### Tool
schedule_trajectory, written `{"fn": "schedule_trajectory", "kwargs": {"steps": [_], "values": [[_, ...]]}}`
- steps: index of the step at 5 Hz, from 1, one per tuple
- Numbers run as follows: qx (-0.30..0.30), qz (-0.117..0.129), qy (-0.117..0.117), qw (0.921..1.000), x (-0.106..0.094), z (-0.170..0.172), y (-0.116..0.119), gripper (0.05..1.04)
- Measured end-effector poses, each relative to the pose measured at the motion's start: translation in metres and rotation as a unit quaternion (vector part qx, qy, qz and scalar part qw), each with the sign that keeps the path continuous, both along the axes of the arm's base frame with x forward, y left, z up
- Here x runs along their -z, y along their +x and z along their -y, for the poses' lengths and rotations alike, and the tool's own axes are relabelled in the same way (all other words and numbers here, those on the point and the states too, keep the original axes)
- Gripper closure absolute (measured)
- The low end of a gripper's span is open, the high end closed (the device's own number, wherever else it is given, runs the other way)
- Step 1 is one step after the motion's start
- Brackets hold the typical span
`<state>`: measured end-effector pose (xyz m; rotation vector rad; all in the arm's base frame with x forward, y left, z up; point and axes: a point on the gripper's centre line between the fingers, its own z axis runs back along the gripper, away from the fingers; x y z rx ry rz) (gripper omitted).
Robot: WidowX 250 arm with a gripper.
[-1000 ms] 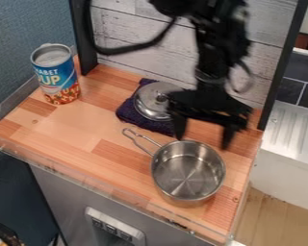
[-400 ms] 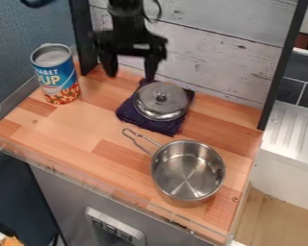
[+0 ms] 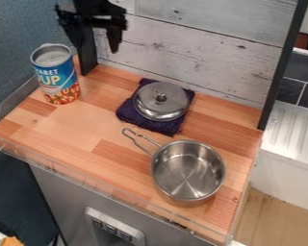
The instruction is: Moved the can to the middle bottom part of the table
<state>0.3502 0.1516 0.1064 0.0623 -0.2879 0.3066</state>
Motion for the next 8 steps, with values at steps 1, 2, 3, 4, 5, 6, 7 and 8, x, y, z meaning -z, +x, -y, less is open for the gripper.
{"fn": "schedule_trajectory", "kwargs": {"steps": [1, 2, 3, 4, 5, 6, 7, 8], "values": [[-0.009, 0.002, -0.001, 1.0000, 0.011, -0.031, -0.008, 0.083], [-0.004, 0.007, 0.010, 0.9999, 0.019, -0.048, -0.005, 0.083], [0.019, 0.028, 0.011, 0.9994, 0.024, -0.061, -0.002, 0.083], [0.029, 0.027, 0.022, 0.9990, 0.025, -0.070, 0.003, 0.083], [0.041, 0.031, 0.028, 0.9983, 0.017, -0.073, 0.008, 0.083], [0.041, 0.030, 0.030, 0.9982, 0.015, -0.075, 0.010, 0.083], [0.040, 0.018, 0.033, 0.9985, 0.024, -0.079, 0.012, 0.083], [0.040, 0.021, 0.044, 0.9980, 0.021, -0.082, 0.015, 0.083]]}}
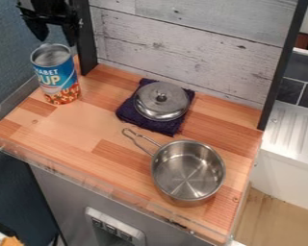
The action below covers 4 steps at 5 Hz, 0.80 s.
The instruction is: Moved the can to the middle bottom part of the table
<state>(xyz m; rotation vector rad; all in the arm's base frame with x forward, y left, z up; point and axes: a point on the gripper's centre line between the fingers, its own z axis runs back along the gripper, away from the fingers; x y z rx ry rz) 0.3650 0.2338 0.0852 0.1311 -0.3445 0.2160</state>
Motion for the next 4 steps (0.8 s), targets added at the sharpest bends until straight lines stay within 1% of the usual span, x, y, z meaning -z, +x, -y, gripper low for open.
{"fn": "schedule_trajectory", "kwargs": {"steps": [1, 2, 3, 4], "values": [[0.003, -0.009, 0.005, 0.9999, 0.0111, 0.0001, 0.0060, 0.083], [0.001, -0.005, 0.010, 0.9999, 0.0110, 0.0013, 0.0094, 0.083], [-0.003, -0.004, 0.011, 0.9999, 0.0155, 0.0016, 0.0075, 0.083], [-0.002, -0.008, -0.002, 1.0000, 0.0185, 0.0094, 0.0016, 0.085]]}}
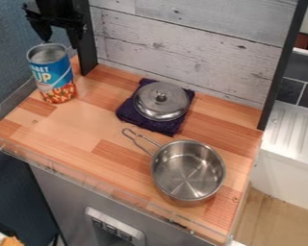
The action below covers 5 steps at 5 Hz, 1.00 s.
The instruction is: Moved the can to the middle bottom part of the table
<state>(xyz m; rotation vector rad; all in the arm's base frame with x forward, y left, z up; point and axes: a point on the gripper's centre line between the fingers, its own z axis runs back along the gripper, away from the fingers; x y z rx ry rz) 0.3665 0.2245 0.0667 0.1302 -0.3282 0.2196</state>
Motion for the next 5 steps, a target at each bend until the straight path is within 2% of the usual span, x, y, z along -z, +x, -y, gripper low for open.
{"fn": "schedule_trajectory", "kwargs": {"steps": [3, 5], "values": [[0.009, -0.047, -0.043, 0.9979, 0.008, 0.056, -0.051, 0.085], [0.023, -0.082, -0.054, 0.9949, 0.011, 0.089, -0.075, 0.085]]}}
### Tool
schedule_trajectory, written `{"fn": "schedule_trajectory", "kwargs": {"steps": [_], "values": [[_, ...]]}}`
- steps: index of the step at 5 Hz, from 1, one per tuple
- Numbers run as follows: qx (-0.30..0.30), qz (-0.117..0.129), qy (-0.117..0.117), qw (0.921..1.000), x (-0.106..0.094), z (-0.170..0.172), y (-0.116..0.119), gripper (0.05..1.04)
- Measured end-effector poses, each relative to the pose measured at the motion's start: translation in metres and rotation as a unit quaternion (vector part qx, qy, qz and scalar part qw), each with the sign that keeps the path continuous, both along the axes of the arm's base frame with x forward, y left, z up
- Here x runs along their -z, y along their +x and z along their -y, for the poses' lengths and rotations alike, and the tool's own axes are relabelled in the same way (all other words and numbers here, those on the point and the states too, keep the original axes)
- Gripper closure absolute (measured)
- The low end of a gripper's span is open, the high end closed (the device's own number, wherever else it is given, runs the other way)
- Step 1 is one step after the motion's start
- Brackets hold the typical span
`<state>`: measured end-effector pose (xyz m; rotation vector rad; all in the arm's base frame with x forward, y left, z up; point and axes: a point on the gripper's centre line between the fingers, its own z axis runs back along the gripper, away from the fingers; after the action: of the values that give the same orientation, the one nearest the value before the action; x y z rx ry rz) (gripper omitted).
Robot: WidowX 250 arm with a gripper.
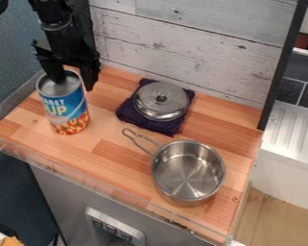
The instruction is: Moved the can to the middle bottom part of the table
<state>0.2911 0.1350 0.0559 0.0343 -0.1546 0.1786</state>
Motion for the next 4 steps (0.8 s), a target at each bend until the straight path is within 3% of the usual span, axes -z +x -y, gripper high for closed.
{"fn": "schedule_trajectory", "kwargs": {"steps": [2, 4], "values": [[0.003, -0.027, -0.015, 0.9995, 0.001, 0.028, -0.036, 0.083], [0.009, -0.017, -0.011, 0.9998, -0.002, 0.034, -0.025, 0.083]]}}
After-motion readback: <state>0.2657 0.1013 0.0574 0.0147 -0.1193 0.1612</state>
